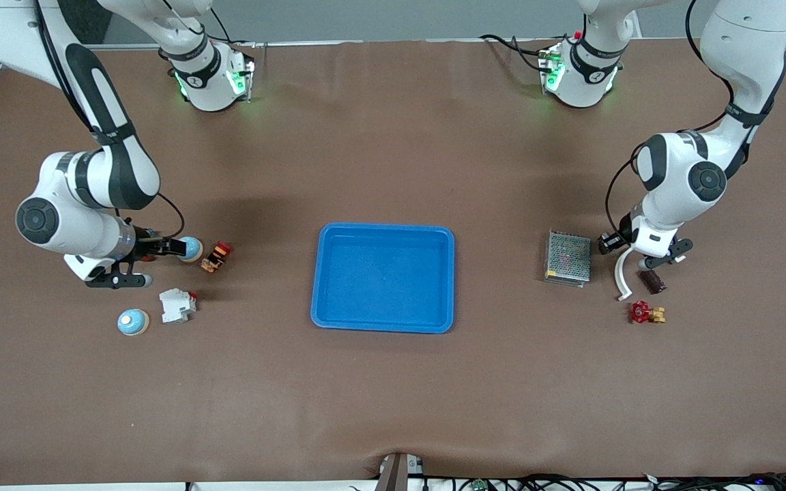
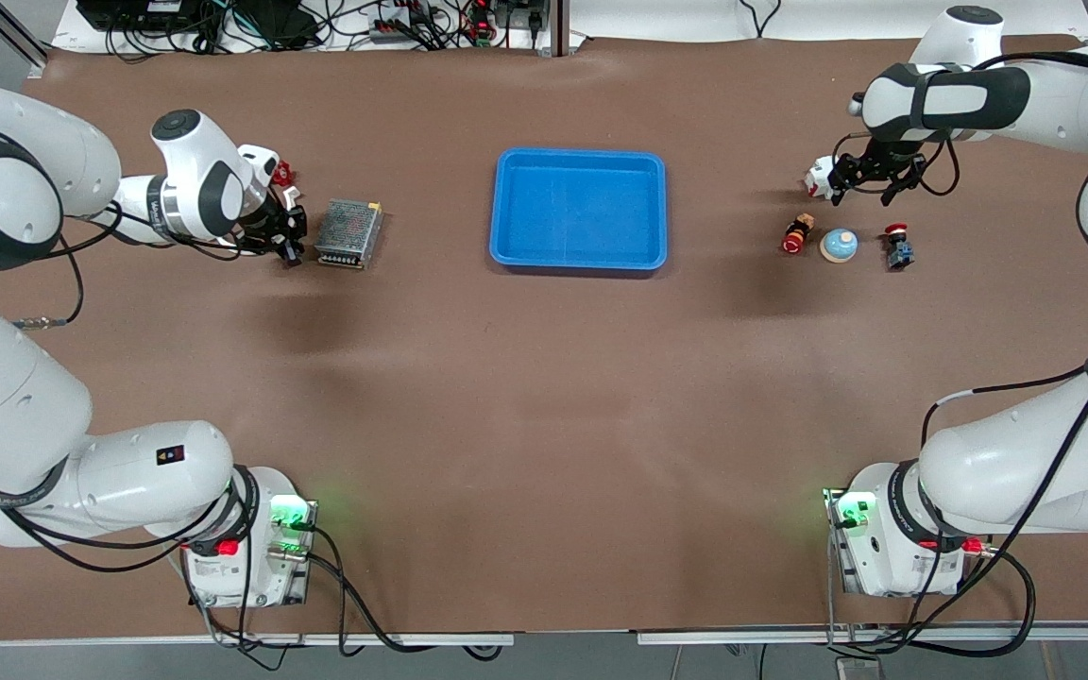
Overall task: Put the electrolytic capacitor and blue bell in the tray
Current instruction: 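Grasp the brown capacitor with the left gripper while the right gripper grasps the bell, then carry the brown capacitor with the left gripper over the blue tray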
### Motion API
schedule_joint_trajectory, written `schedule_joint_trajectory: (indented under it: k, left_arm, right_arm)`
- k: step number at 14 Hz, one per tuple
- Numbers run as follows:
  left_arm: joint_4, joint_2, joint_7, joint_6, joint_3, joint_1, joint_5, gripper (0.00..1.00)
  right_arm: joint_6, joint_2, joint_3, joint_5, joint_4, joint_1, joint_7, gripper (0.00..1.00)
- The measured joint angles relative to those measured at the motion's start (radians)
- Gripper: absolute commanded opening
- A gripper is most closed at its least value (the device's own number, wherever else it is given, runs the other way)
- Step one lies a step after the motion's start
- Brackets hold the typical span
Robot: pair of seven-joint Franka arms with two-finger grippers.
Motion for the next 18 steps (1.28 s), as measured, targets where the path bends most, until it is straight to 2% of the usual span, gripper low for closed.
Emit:
schedule_joint_trajectory:
  k: [3,5,10,14,18]
  left_arm:
    - [0.014,-0.040,0.000,-0.032,-0.002,-0.001,0.000,0.00]
    - [0.043,-0.091,0.000,-0.110,-0.013,-0.001,0.000,0.00]
    - [0.187,-0.168,-0.012,-0.334,-0.084,-0.005,0.000,0.00]
    - [0.305,-0.165,-0.248,-0.421,-0.212,-0.044,0.000,0.00]
    - [0.373,-0.111,-0.450,-0.431,-0.231,-0.201,0.001,0.00]
  right_arm:
    - [0.008,0.022,0.001,-0.002,-0.006,0.000,-0.011,1.00]
    - [0.008,0.028,0.001,-0.003,-0.009,0.001,-0.012,1.00]
    - [0.038,0.056,0.002,-0.004,-0.021,0.002,-0.013,1.00]
    - [0.074,0.074,0.002,-0.004,-0.037,0.002,-0.013,1.00]
    - [0.095,0.100,0.001,-0.005,-0.040,0.002,-0.020,1.00]
